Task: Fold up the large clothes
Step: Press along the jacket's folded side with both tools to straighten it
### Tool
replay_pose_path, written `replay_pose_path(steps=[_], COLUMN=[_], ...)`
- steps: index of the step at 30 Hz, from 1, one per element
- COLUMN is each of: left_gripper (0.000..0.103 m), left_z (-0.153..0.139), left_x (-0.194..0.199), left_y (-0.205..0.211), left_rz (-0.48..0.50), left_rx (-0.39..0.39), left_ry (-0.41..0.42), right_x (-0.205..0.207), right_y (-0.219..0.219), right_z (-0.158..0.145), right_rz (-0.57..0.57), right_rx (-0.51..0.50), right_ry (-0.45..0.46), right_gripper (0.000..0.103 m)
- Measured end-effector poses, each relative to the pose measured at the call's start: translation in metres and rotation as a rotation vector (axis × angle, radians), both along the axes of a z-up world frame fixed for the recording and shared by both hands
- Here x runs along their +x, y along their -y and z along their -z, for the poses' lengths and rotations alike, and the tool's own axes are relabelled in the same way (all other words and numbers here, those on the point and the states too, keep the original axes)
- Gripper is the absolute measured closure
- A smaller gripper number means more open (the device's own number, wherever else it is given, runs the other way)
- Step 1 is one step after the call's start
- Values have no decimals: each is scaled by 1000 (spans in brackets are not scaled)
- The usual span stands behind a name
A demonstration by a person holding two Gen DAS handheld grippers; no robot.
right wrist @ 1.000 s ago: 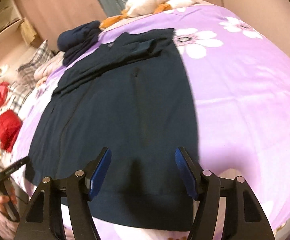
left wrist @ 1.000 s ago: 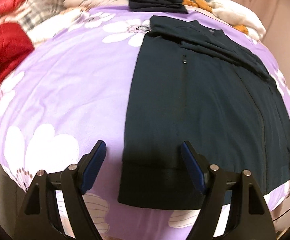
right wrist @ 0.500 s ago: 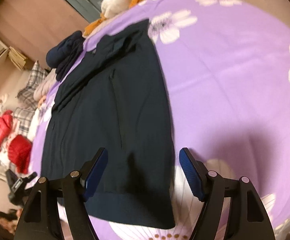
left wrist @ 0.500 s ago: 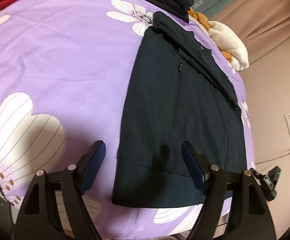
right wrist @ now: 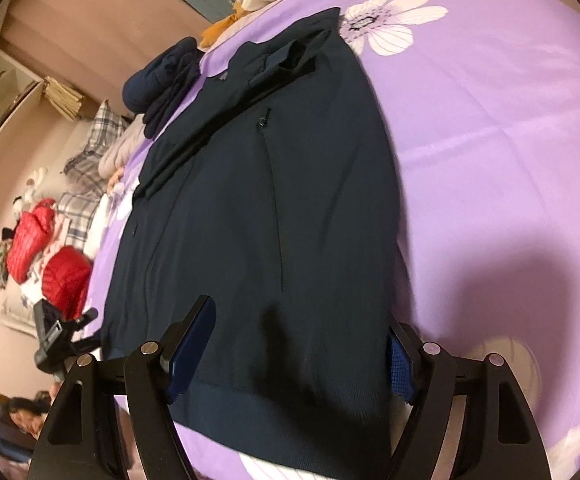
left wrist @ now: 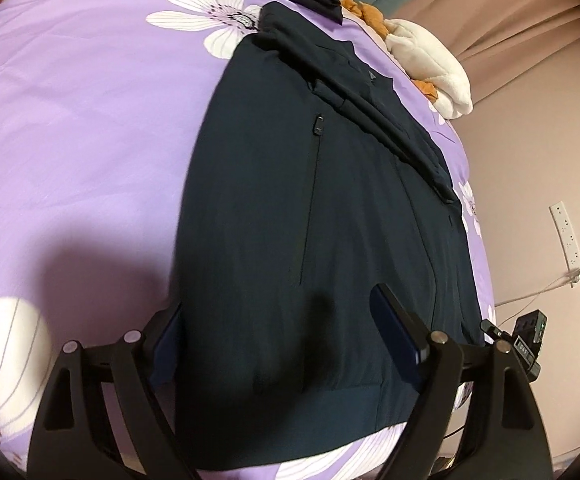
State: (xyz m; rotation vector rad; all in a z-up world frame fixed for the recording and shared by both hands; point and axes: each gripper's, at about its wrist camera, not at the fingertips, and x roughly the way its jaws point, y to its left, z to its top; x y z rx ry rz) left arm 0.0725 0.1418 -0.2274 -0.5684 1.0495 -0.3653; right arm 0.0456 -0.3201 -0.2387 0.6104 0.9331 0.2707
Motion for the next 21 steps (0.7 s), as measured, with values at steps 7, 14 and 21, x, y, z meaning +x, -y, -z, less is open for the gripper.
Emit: replay_pose_path(steps=[7, 14, 21], left_gripper=[19, 41, 42], left_z=[0, -1, 1], left_x=[21, 21, 6], left_y=[11, 19, 17], left_rz=[39, 97, 142], left_rx=[-13, -5, 8], left_ry=[-6, -5, 6], right_x=[31, 36, 5], right_y=[-16, -25, -1], right_z=[-2, -2, 5], right_rz=[-59, -114, -93], right_rx=[23, 39, 113], right_ry=[20, 26, 16], right_gripper=[25, 28, 30])
